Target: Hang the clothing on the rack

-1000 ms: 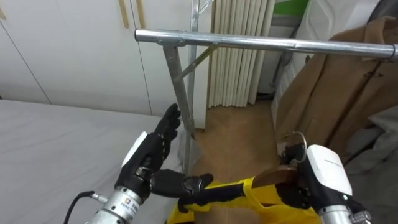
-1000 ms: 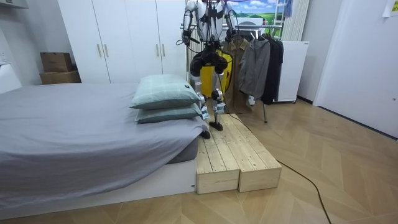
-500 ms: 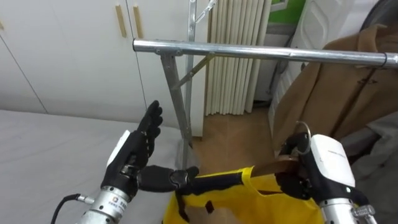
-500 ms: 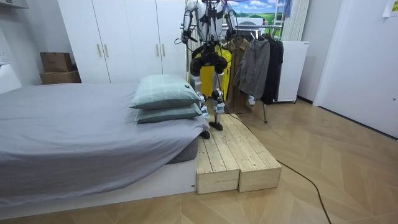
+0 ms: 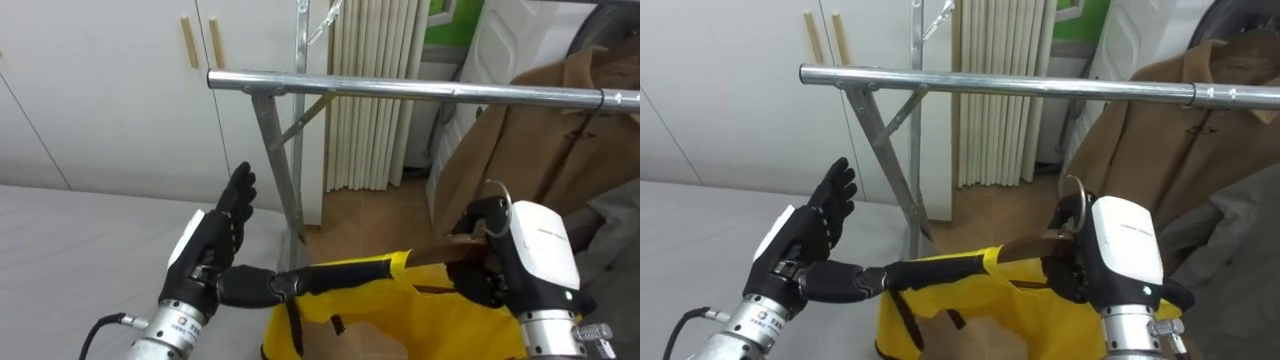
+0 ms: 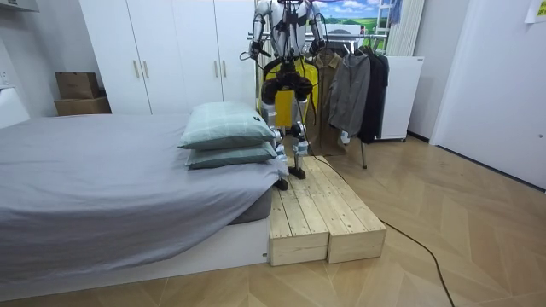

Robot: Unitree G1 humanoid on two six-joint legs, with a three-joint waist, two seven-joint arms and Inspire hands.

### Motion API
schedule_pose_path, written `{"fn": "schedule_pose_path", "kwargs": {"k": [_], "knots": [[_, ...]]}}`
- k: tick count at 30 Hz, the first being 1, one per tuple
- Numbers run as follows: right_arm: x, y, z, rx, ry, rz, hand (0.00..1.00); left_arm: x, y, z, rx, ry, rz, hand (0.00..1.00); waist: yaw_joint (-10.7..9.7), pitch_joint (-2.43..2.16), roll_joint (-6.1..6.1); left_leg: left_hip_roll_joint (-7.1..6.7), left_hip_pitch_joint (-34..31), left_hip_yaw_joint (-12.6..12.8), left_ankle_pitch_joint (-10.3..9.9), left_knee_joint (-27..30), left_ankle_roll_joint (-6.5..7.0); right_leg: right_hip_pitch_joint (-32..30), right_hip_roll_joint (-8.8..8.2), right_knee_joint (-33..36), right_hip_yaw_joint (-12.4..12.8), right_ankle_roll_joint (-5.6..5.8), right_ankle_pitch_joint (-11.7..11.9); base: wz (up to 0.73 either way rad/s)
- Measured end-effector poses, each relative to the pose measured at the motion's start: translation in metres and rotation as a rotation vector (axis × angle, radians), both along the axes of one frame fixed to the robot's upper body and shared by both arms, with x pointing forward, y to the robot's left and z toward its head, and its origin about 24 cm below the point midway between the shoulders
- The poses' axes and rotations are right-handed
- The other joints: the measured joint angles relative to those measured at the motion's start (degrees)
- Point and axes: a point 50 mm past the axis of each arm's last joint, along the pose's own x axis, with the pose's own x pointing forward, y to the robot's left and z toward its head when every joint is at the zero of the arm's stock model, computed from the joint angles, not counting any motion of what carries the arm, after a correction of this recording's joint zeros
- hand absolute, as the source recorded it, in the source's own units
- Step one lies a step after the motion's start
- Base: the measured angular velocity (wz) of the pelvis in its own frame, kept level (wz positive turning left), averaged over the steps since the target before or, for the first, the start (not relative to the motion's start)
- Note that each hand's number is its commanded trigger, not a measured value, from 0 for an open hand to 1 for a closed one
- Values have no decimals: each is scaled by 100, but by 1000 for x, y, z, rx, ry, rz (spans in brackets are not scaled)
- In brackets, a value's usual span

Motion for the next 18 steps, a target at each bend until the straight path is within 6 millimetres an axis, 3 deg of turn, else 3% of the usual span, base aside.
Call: {"fn": "schedule_pose_path", "kwargs": {"k": [10, 14, 18], "knots": [[3, -5, 3, 53, 30, 12, 100, 0, 0, -1, 0, 2, 0, 0, 57, 8, -10, 5, 88, -18, 1, -14, -1, 105, -7, -43, -42, -5, 6, 1], [7, -8, 11, 71, 28, 26, 100, 0, 0, -1, -1, 2, 0, 0, 64, 56, -88, 7, 56, -31, 4, -52, -7, 78, -15, -54, -106, -6, 7, 7], [8, -16, 17, 104, 22, 9, 100, 0, 0, 0, -4, 1, 1, 0, 107, 42, -156, 14, 43, -97, 7, -106, -34, 66, -24, -78, -180, -15, 15, 8]]}}
